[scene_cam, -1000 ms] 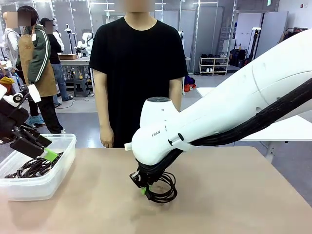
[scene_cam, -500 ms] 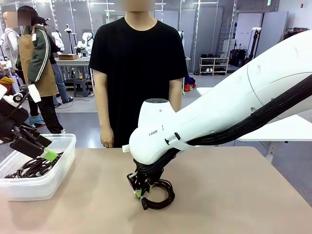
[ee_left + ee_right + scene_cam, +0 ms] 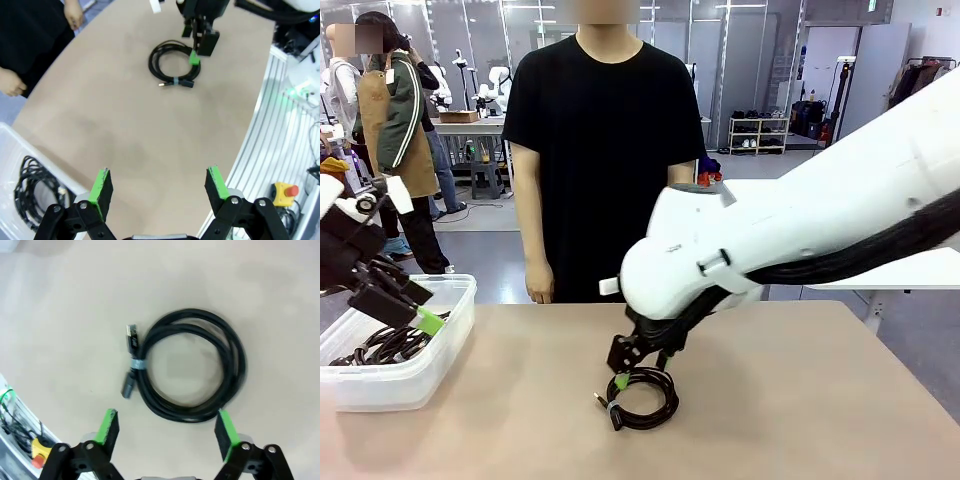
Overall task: Organize and store the cables.
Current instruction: Place the USB Extension Cable into the Organizing box.
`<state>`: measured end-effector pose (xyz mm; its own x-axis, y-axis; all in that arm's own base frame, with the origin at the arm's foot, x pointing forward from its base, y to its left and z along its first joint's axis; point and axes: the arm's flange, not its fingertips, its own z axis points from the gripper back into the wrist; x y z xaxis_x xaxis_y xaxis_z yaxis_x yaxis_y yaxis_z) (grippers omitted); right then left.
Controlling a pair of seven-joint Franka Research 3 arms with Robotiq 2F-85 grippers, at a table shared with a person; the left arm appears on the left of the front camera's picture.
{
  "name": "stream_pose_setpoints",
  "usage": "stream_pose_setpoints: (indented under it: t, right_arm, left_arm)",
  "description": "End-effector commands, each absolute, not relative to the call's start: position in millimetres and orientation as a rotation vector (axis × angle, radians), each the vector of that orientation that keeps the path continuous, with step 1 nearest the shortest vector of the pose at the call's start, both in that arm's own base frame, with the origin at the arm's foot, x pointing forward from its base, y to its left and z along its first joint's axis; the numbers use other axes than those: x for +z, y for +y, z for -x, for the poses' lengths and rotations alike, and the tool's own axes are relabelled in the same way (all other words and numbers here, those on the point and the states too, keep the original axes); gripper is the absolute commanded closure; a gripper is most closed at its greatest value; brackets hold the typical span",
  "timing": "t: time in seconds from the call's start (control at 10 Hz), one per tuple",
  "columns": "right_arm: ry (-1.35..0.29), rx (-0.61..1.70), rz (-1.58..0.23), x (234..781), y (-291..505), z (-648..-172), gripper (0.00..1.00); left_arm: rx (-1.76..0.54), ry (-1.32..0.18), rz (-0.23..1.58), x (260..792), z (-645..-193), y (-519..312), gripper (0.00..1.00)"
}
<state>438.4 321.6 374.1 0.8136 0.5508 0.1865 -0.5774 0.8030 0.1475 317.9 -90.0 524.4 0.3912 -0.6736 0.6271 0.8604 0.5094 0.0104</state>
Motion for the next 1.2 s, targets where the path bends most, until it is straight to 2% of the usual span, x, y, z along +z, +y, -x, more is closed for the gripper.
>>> stream_pose_setpoints:
  t: [0.0,0.3,0.5,0.8,1.1]
  right_arm:
    - [-0.252,0.650,-0.246,382.9,259.5,-412.5,0.00]
    - [-0.348,0.656,-0.248,390.7,175.2,-394.1,0.00]
    - [-0.415,0.716,-0.246,401.6,114.2,-379.8,0.00]
    - [-0.514,0.794,-0.285,411.3,33.2,-356.3,0.00]
    - [-0.559,0.874,-0.309,396.7,-14.4,-334.4,0.00]
  left_arm:
    - [-0.927,-0.548,0.359,530.6,-329.1,-133.3,0.06]
    - [-0.822,-0.445,0.371,531.2,-339.3,-196.6,0.06]
    - [-0.632,-0.297,0.341,514.6,-353.4,-249.2,0.06]
    - [-0.490,-0.239,0.298,493.6,-370.2,-319.6,0.06]
    - [-0.319,-0.220,0.156,463.2,-381.7,-366.8,0.06]
